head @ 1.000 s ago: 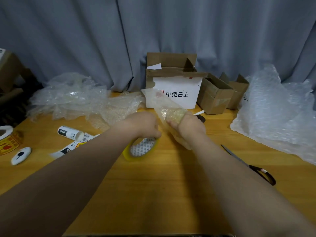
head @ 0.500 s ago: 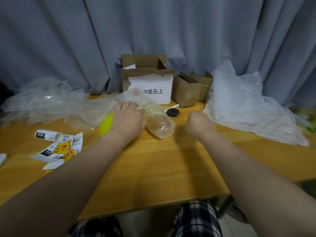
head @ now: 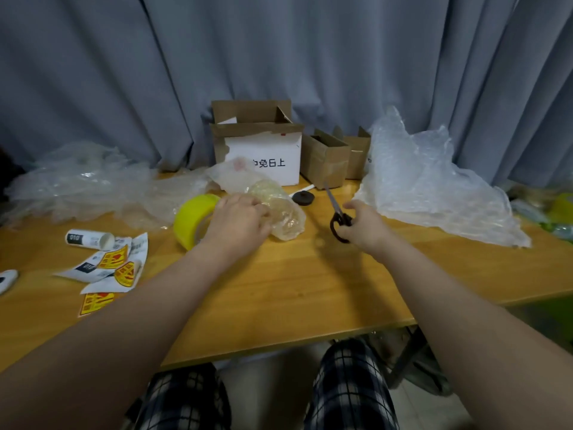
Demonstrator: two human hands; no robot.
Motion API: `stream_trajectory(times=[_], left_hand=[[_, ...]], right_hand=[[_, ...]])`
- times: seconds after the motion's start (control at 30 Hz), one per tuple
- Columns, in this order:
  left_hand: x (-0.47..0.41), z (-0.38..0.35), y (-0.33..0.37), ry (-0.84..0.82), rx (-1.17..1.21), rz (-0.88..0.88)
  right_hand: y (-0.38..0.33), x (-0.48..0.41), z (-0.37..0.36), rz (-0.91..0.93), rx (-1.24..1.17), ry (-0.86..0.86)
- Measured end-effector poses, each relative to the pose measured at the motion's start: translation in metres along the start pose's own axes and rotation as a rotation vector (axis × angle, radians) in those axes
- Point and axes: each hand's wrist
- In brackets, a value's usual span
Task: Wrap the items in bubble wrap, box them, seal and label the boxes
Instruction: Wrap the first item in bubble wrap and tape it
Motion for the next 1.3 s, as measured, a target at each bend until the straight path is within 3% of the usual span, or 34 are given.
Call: stream_trajectory(times=[0.1,0.23,0.33,0.5,0.63,0.8,0.9,1.03,1.07,1.1,1.17,1.23,1.3], left_hand=[[-0.007,0.011,-0.028,0.057,0.021,0.071],[-0.026,0.012,-0.058,-0.032,0.081,0.154],[-0.048,0.015,-0.068,-0.145,0.151,0.243],[-0.083,0.019,-0.073,-0.455,0.134,0.26],[-0.098,0.005,-0.075,-0.603,0.108,0.23],[-0.1,0.002,-0.084,-0.746,0.122,0.264],[-0.1,0.002,-0.086,-0.761,0.178,0.284],[-0.1,-0.002,-0.086,-0.698,0.171,0.305],[-0.099,-0.002,-0.085,-0.689,0.169,0.307],[-0.098,-0.002,-0.084,-0.678,0.167,0.305],[-0.096,-0.001,-0.082,-0.658,0.17,0.312],[-0.093,0.001,-0.08,-0.638,0.173,0.317],[-0.09,0.004,-0.079,-0.622,0.172,0.328]], right_hand=[[-0.03,-0.006,-0.01,0.117,-0.19,0.03],[-0.07,-0.029,-0.033,0.23,0.075,0.045],[-0.09,-0.052,-0.052,0.188,0.335,0.073],[-0.103,-0.091,-0.079,0.022,0.448,0.041],[-0.1,-0.11,-0.101,-0.108,0.272,-0.078],[-0.088,-0.121,-0.091,-0.125,0.007,-0.136],[-0.081,-0.121,-0.09,-0.095,-0.019,-0.143],[-0.077,-0.109,-0.079,0.112,0.177,0.083],[-0.08,-0.101,-0.071,0.189,0.129,0.097],[-0.084,-0.093,-0.061,0.231,0.001,0.022],[-0.09,-0.074,-0.04,0.141,-0.291,-0.375],[-0.084,-0.062,-0.027,0.031,-0.262,-0.795],[-0.072,-0.056,-0.026,-0.027,-0.098,-1.004]])
Point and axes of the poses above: each hand's wrist, its own x-axis away from the middle knuckle, its own z-axis out of the back of the hand, y = z × x, and after that the axes turned 2 degrees about x, right-handed
